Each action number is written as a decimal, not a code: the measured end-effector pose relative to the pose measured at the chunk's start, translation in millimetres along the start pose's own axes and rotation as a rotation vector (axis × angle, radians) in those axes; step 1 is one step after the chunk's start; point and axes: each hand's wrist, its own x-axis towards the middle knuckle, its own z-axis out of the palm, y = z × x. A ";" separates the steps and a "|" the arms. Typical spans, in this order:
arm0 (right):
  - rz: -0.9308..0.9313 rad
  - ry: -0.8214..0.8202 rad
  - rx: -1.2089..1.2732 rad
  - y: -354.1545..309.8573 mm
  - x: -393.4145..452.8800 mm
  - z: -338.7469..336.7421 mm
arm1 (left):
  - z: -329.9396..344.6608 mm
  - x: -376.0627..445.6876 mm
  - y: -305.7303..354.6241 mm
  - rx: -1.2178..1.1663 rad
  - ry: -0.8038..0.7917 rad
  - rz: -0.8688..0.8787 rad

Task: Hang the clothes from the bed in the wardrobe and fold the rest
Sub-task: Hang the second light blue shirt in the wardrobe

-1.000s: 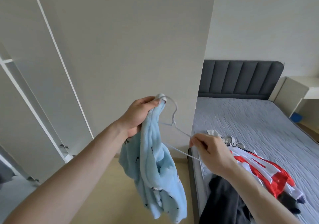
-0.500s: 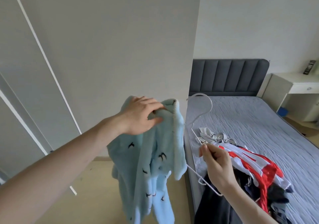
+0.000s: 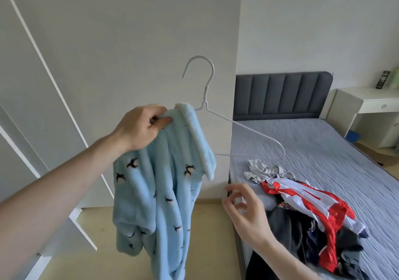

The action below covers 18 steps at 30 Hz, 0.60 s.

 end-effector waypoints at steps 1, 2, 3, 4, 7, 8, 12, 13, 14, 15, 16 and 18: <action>0.120 -0.003 0.072 4.9 7.6 4.3 | -5.0 1.8 1.9 -0.013 0.011 0.001; 0.195 -0.018 0.133 8.0 17.0 7.4 | -9.9 3.4 4.5 -0.036 0.018 0.002; 0.229 -0.050 0.178 8.5 28.4 9.8 | -15.0 4.7 7.4 -0.066 0.023 0.004; 0.240 -0.108 0.217 6.8 40.1 11.2 | -19.9 5.9 10.9 -0.095 0.026 0.009; 0.187 -0.361 0.243 -8.6 69.4 17.8 | -33.7 8.6 19.4 -0.152 0.024 0.023; 0.172 -0.435 0.227 -14.5 75.1 20.7 | -37.6 9.6 20.7 -0.166 0.024 0.026; 0.146 -0.666 0.110 -19.1 80.7 23.7 | -52.6 9.7 17.7 -0.188 0.034 0.004; 0.127 -0.692 0.033 -16.4 80.5 19.6 | -56.3 7.8 14.8 -0.182 0.040 -0.006; 0.088 -0.691 -0.066 -13.8 80.9 12.6 | -59.6 5.5 11.2 -0.173 0.045 -0.016; 0.043 -0.653 -0.160 -12.1 82.6 3.1 | -62.3 2.6 7.8 -0.159 0.047 -0.027; -0.007 -0.588 -0.232 -11.3 86.6 -8.0 | -64.1 -0.7 4.9 -0.146 0.047 -0.037; -0.093 -0.458 -0.317 -11.3 99.4 -31.0 | -64.3 -7.9 1.1 -0.138 0.048 -0.064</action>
